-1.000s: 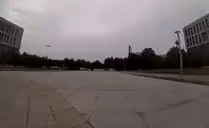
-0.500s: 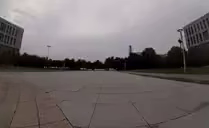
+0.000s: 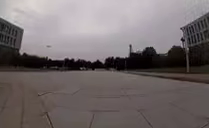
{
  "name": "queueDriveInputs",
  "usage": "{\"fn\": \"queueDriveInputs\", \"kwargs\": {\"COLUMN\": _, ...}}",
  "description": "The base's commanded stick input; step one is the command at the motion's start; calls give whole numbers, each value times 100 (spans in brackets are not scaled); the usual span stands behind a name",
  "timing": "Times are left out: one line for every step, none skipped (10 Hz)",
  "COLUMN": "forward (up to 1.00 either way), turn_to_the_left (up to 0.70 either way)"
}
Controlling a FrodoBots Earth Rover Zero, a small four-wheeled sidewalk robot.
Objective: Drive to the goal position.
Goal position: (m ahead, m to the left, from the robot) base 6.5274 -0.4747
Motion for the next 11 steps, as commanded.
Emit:
{"fn": "queueDriveInputs", "kwargs": {"forward": 70, "turn_to_the_left": 1}}
{"fn": "queueDriveInputs", "kwargs": {"forward": 70, "turn_to_the_left": 1}}
{"fn": "queueDriveInputs", "kwargs": {"forward": 70, "turn_to_the_left": 1}}
{"fn": "queueDriveInputs", "kwargs": {"forward": 70, "turn_to_the_left": 1}}
{"fn": "queueDriveInputs", "kwargs": {"forward": 70, "turn_to_the_left": 1}}
{"fn": "queueDriveInputs", "kwargs": {"forward": 70, "turn_to_the_left": 1}}
{"fn": "queueDriveInputs", "kwargs": {"forward": 70, "turn_to_the_left": 1}}
{"fn": "queueDriveInputs", "kwargs": {"forward": 70, "turn_to_the_left": 1}}
{"fn": "queueDriveInputs", "kwargs": {"forward": 70, "turn_to_the_left": 1}}
{"fn": "queueDriveInputs", "kwargs": {"forward": 70, "turn_to_the_left": 1}}
{"fn": "queueDriveInputs", "kwargs": {"forward": 70, "turn_to_the_left": 1}}
